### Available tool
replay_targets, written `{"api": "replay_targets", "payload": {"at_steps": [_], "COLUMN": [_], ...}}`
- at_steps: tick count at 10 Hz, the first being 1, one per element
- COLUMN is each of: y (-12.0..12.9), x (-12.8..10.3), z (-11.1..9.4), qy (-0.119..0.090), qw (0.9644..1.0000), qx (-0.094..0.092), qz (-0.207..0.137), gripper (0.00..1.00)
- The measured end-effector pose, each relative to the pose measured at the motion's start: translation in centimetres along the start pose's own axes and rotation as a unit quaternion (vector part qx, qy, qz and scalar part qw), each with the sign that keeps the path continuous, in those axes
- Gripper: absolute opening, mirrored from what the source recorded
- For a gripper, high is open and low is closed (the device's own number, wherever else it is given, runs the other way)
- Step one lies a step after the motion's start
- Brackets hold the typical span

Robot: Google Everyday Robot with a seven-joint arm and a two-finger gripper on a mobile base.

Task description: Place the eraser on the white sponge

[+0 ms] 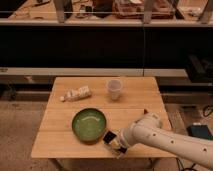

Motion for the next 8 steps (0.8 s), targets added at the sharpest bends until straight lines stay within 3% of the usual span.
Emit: {"api": "replay_targets", "payload": {"at_steps": [2,5,8], "y": [-0.72,-0.88,-0.10], "x": [0.36,0.28,-0.02], "z": [0.03,-0.26,-0.71], "qy": [0.001,-0.005,-0.016], "qw": [0.9999,0.9999,0.9998], "qx": [0.010,0.012,-0.004], "qz": [-0.002,-0.007,-0.012], "gripper": [0.78,0.80,0.80]}}
